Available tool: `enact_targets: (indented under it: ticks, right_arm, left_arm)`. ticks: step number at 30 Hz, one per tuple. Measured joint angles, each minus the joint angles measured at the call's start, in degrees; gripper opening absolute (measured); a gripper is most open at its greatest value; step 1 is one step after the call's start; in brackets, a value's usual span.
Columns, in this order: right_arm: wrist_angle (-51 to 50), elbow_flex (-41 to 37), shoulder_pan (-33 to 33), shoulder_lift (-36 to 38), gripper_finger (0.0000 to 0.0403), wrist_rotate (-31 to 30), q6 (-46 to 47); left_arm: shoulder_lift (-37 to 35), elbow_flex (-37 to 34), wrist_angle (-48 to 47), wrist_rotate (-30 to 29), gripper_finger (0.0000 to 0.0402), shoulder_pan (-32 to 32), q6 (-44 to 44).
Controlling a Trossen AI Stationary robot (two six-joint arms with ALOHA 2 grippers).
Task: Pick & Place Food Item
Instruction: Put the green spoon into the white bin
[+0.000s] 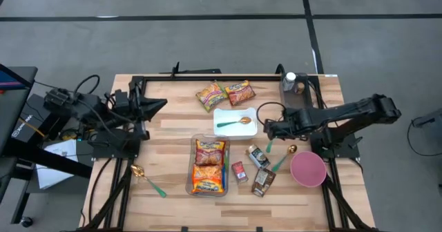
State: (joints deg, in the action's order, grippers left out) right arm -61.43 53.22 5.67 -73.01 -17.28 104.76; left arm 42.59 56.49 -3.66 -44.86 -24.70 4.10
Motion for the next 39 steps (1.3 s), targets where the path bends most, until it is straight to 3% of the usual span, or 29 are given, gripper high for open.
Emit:
enact_targets:
  ticks: [6,15,27,39]
  right_arm:
    - [7.8,-6.9,-2.8,1.8,0.0162,0.6,-1.7]
    - [12.5,-12.2,-6.2,-1.0,0.0206,5.0,-3.2]
    - [18.3,-13.8,-10.2,-9.6,0.0159,8.2,-6.3]
    - [20.5,-13.8,-12.8,-9.9,0.0148,8.0,-8.6]
  left_arm:
    - [0.7,0.0,0.4,-0.2,0.0,2.7,-0.3]
    - [1.9,0.0,1.4,-0.1,0.0,5.7,-0.4]
    - [3.1,0.0,1.7,0.0,0.0,7.6,-0.3]
    - [2.8,0.0,1.7,-0.1,0.0,7.6,-0.3]
